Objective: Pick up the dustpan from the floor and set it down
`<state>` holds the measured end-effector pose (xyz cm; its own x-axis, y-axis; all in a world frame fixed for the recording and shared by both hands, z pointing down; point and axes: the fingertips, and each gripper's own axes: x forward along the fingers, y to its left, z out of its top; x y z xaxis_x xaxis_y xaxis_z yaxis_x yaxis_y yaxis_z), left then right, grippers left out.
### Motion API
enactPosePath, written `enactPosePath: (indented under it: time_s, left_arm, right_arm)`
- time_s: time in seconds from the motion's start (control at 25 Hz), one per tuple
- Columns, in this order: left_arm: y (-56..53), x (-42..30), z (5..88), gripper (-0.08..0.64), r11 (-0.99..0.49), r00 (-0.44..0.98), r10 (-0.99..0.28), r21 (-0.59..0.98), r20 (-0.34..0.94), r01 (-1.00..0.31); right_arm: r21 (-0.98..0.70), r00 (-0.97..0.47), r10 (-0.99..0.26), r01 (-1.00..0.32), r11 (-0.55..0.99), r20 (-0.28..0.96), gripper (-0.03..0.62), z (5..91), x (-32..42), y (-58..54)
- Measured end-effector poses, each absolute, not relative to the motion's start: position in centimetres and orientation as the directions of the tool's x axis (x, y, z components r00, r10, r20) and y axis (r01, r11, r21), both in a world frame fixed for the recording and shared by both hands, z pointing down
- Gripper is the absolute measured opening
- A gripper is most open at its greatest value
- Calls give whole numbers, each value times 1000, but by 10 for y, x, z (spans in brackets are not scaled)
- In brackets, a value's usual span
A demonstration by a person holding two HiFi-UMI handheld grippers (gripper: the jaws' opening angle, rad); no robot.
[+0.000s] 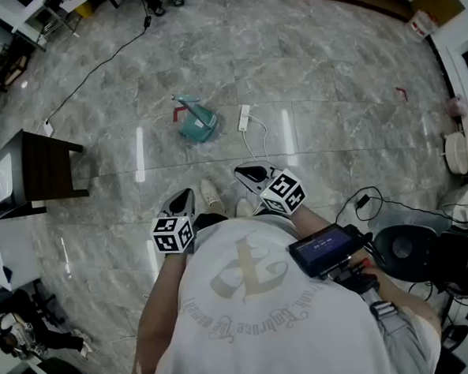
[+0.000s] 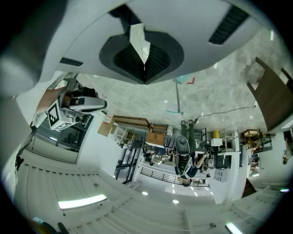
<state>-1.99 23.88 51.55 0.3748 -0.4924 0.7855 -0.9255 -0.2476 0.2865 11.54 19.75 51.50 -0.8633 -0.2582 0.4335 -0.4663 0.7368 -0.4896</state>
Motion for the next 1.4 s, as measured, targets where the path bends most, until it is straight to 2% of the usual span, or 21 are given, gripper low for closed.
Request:
enactPosePath:
  time_s: [0.64,1.4]
  left_arm:
    - [229,-24,519,12,-249,386,-493,299,780,-921]
    - [178,-72,538,12,-223,406,-491,339,771,-914]
  right_arm:
    - [-489,-844,-253,-490,722,473,17,523,114,188]
    - [-487,-815,-228,-516,705,533,17,537,71,139]
